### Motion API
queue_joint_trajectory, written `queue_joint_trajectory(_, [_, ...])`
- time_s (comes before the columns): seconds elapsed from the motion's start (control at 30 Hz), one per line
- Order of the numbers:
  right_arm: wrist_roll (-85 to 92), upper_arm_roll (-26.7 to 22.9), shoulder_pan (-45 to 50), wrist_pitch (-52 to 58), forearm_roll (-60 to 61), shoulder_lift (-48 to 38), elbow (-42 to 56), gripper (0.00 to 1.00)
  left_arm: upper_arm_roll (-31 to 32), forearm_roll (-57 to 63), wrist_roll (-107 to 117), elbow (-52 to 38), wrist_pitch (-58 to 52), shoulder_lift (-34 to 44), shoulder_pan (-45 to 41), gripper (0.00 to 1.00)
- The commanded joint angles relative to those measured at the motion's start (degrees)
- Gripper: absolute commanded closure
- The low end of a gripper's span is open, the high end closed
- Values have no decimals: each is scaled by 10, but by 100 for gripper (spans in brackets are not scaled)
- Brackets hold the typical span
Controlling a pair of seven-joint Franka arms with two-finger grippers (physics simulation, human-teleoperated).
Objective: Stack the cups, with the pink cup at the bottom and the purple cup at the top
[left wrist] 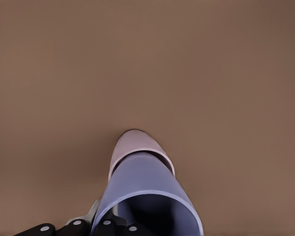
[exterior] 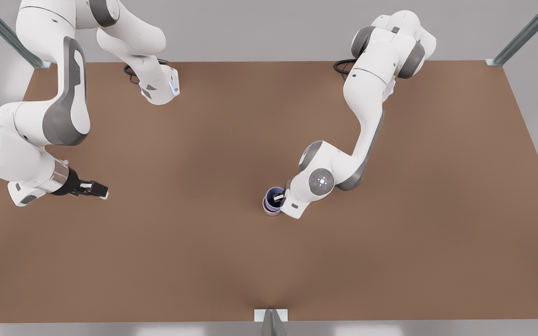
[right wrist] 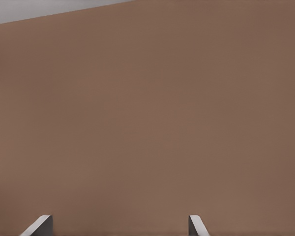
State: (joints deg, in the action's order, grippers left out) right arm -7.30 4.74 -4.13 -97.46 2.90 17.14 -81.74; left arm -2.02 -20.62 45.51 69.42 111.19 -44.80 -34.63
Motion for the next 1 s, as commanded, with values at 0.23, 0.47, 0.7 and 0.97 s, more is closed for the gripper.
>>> queue_joint_trajectory(0.23, [-1,0,0,-3,0,1,0,0,0,-26,-1,0,2,-1,0,59])
queue_joint_trajectory(0.47, [-3,0,0,3,0,-3,0,0,0,-26,3,0,1,-1,0,59])
queue_joint_trajectory(0.7, [-5,0,1,1,0,-1,-1,0,0,-27,0,0,1,0,1,43])
queue_joint_trajectory(0.97, [-5,0,1,1,0,0,-1,0,-1,-25,5,0,-28,47,5,0])
